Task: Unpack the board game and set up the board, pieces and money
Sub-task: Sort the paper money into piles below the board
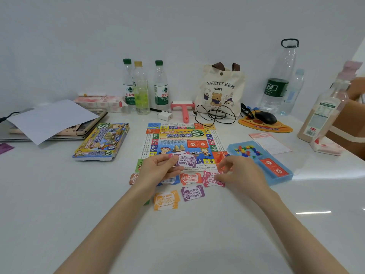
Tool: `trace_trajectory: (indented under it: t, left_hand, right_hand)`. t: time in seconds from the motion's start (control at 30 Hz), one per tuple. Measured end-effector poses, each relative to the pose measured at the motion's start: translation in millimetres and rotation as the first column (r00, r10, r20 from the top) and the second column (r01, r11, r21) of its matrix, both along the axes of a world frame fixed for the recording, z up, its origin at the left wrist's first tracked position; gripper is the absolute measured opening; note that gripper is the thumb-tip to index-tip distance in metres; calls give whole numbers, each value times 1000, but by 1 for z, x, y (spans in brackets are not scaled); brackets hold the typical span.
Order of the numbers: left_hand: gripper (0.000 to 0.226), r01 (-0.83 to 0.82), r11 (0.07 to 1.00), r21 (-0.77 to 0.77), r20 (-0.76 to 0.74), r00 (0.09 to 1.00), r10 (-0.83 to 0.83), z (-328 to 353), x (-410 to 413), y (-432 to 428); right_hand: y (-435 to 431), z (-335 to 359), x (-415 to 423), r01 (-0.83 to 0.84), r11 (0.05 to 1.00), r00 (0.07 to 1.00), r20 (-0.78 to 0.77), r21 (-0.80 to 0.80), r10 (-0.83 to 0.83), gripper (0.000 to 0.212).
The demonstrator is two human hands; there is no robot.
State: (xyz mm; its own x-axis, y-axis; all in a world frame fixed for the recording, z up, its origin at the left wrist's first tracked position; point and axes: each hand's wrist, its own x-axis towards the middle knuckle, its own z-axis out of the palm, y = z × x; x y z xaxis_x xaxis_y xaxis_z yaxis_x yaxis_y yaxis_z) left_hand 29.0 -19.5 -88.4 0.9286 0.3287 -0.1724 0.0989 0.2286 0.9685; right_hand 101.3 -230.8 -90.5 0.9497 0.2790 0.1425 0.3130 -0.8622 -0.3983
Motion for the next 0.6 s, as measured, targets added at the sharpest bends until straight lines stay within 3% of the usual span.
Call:
trace_trajectory:
  t: [0.07,0.17,0.3,0.6]
  left_hand:
    - [25,-2,1000,2,2,1000,2,0,0,0]
    - [25,-3,1000,2,4,1000,3,0,1,1]
    - [25,-2,1000,-1,1,1000,2,-1,1,1]
    - [22,-5,1000,-17,23,1000,5,-1,1,3]
  right_hand:
    - [-2,6,1,-97,995,994,43,-26,98,32]
    - [0,18,3,-291,948,957,-34,-126,289,47]
    - [8,19,12,-376,881,927,-117,-286,357,62]
    - [14,17,19,-436,839,900,-185,-326,395,43]
